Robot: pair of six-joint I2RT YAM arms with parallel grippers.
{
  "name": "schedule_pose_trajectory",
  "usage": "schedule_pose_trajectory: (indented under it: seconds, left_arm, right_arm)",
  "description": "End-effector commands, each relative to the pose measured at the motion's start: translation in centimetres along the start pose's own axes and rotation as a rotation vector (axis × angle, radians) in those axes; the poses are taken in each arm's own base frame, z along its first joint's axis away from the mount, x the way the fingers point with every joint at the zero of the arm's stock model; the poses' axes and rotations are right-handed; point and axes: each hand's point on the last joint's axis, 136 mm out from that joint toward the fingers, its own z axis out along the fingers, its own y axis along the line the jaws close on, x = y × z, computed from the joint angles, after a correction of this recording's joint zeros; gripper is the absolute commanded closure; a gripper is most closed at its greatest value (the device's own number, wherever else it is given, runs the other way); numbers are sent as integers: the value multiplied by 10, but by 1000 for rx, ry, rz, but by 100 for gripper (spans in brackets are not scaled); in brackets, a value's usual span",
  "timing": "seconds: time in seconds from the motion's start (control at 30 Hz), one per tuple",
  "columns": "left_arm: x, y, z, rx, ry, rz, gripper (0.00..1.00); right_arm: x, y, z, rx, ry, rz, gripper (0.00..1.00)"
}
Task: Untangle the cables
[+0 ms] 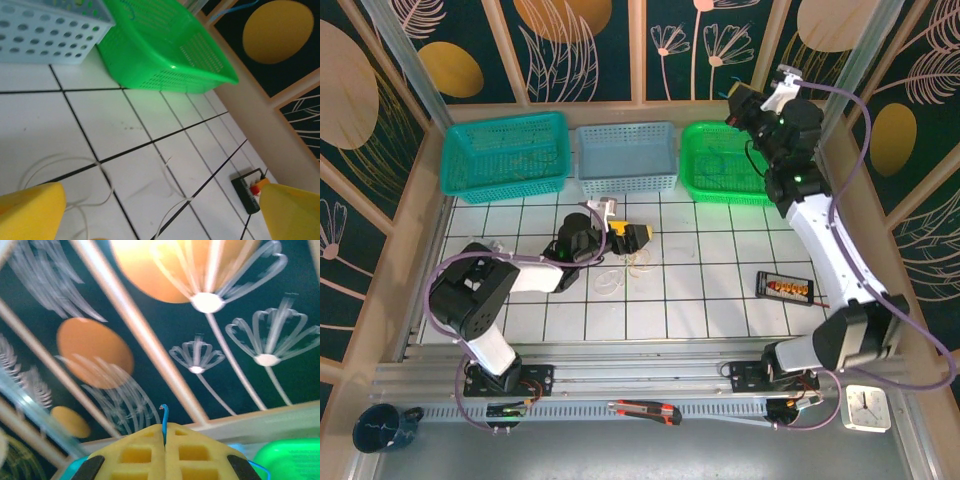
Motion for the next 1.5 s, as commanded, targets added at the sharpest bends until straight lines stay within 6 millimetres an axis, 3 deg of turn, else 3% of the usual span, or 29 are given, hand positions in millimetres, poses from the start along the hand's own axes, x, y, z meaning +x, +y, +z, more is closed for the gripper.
schedule_pose_trajectory:
  seconds: [0.0,0.2,0.5,0.57,0.6,0.7,0.9,1.1,1.27,1.47]
  left_arm:
    - [-14,-18,-1,33,-7,-7,1]
    - [-24,-27,-7,35,-25,7,1]
    - [-32,-30,-17,19,-56,12,1]
    - [-33,-31,-18,15,-62,10,1]
    - [-34,-30,-19,13,-67,8,1]
    - [-34,-29,-20,6,-79,3,1]
    - [-38,-24,-24,-23,-108,2,1]
    - [-44,-16,-35,-78,-165,12,1]
    - [-48,-10,-46,-123,-213,8,1]
    - [-52,11,-56,-222,-225,-78,1]
  right_arm:
    - [-6,-38,14,75,-55,25,100]
    - [9,-113,41,226,-73,25,100]
    - [35,-178,73,365,-58,-58,100]
    - [45,-187,81,363,-10,-48,74]
    - [51,-187,86,340,29,-38,58]
    - [56,-183,87,311,68,-28,47]
    - [54,-157,66,226,64,9,43]
    - [68,-121,44,134,102,47,43]
    - [101,-81,25,59,170,51,43]
    - [162,-40,-3,-10,313,44,44]
